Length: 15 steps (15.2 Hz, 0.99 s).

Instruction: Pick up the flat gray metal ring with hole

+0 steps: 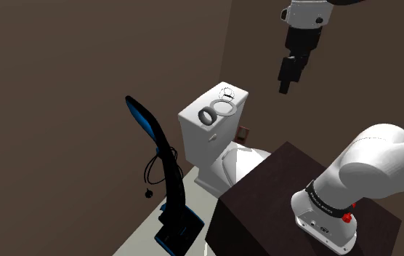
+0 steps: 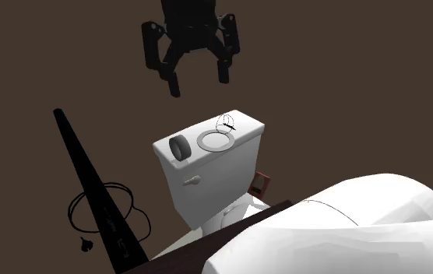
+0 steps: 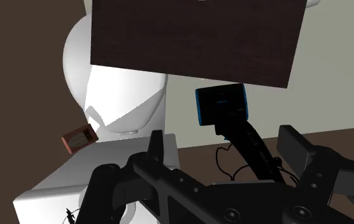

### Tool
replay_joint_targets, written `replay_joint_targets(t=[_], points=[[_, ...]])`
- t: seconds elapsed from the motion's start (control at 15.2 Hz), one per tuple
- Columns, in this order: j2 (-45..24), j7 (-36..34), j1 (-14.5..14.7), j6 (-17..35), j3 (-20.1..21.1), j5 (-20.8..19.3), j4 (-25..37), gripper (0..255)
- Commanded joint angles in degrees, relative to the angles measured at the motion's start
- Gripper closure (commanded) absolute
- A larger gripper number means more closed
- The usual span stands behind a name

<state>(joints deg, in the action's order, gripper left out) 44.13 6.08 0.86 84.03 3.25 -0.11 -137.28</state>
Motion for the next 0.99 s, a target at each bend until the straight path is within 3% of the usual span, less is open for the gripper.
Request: replay_joint_targets(t=[0.0,0.46,0.92], points=[[0.0,0.0,0.0,0.0,0.0,0.0,0.0,0],[-8.8,4.3,-1.2,14.7,-3.2,-2.4,-4.3,0],[-21.3,8.2,-2.1,28.8,-6.1,-3.8,-4.3,0]])
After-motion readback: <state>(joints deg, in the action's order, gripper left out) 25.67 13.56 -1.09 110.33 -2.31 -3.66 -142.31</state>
